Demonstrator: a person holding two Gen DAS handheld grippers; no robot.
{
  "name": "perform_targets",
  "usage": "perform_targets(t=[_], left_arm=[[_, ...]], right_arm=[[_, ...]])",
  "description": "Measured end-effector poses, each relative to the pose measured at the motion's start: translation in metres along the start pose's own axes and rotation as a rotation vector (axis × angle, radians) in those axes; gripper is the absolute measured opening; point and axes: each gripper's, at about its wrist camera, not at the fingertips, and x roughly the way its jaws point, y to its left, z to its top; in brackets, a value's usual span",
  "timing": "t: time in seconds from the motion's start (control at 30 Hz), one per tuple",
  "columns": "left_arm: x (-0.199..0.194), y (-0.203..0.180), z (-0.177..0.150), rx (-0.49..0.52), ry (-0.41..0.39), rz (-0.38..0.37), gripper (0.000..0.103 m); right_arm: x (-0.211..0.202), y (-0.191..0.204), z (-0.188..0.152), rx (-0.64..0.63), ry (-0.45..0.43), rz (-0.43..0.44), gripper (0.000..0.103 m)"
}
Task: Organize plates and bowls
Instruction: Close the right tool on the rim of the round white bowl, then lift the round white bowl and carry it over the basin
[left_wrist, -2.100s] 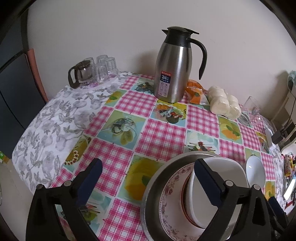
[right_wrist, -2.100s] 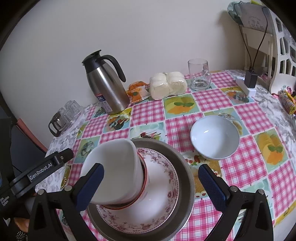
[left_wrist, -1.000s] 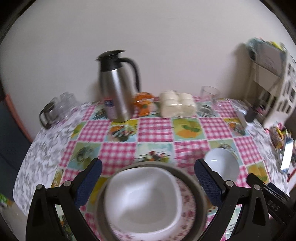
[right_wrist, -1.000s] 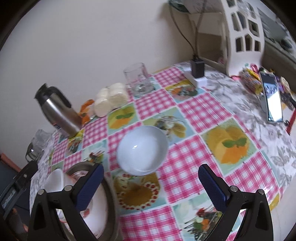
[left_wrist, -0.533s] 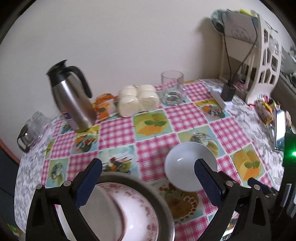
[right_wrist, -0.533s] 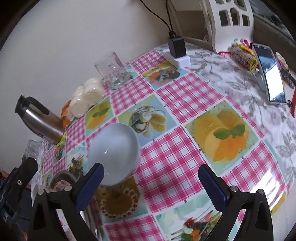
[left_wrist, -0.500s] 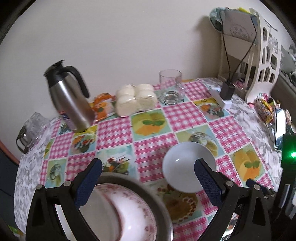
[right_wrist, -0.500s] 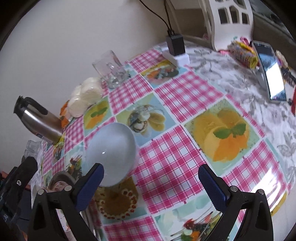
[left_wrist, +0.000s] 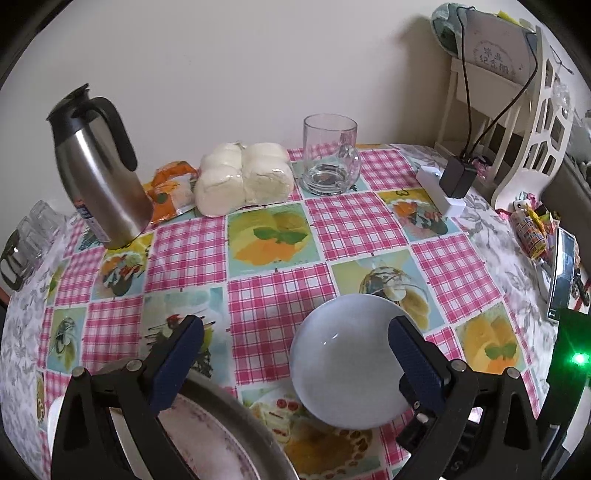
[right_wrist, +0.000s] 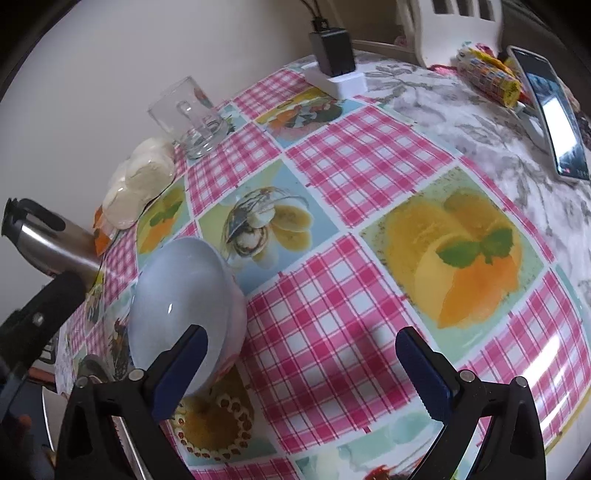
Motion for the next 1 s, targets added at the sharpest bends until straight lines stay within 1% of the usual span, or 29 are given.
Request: perform_targets(t=[0.1, 0.17, 0.27, 0.43, 0.6, 0.7, 0.8, 0.83, 0.9, 0.97, 1.0], left_arm=[[0.008, 0.002, 0.001, -0.005, 0.011, -0.036, 0.100], [0.013, 0.004, 0.002, -0.012, 0.028, -0.049, 0.100], [0.019, 0.004, 0.001, -0.007, 0.042, -0.050, 0.100], [0.025, -0.001, -0.003, 0.050, 0.059, -0.034, 0.100], [0.026, -0.001, -0.005, 0.060, 0.066, -0.041, 0.100], [0.028, 0.001, -0.005, 0.046, 0.070, -0.047, 0.100], [0.028, 0.002, -0.005, 0.036, 0.075, -0.046, 0.100], [0.028, 0.003, -0.005, 0.032, 0.074, -0.040, 0.100], [0.029, 0.005, -0.005, 0.019, 0.073, -0.031, 0.100], [0.029, 0.006, -0.005, 0.018, 0.077, -0.033, 0.099], [0.030, 0.006, -0.005, 0.017, 0.077, -0.033, 0.099]], right_arm=[[0.007, 0.003, -0.001, -0.012, 0.011, 0.001, 0.098], [0.011, 0.005, -0.003, -0.021, 0.020, 0.006, 0.092], [0.015, 0.007, -0.004, -0.030, 0.026, -0.003, 0.088], [0.019, 0.013, -0.007, -0.051, 0.022, -0.011, 0.084], [0.020, 0.018, -0.008, -0.069, 0.016, -0.003, 0.077], [0.021, 0.021, -0.008, -0.074, 0.015, 0.012, 0.071], [0.021, 0.022, -0.009, -0.072, 0.017, 0.031, 0.060], [0.021, 0.023, -0.009, -0.072, 0.017, 0.039, 0.055], [0.021, 0.025, -0.009, -0.077, 0.016, 0.043, 0.050], [0.022, 0.027, -0.009, -0.084, 0.014, 0.045, 0.042], [0.022, 0.027, -0.009, -0.086, 0.013, 0.048, 0.040]])
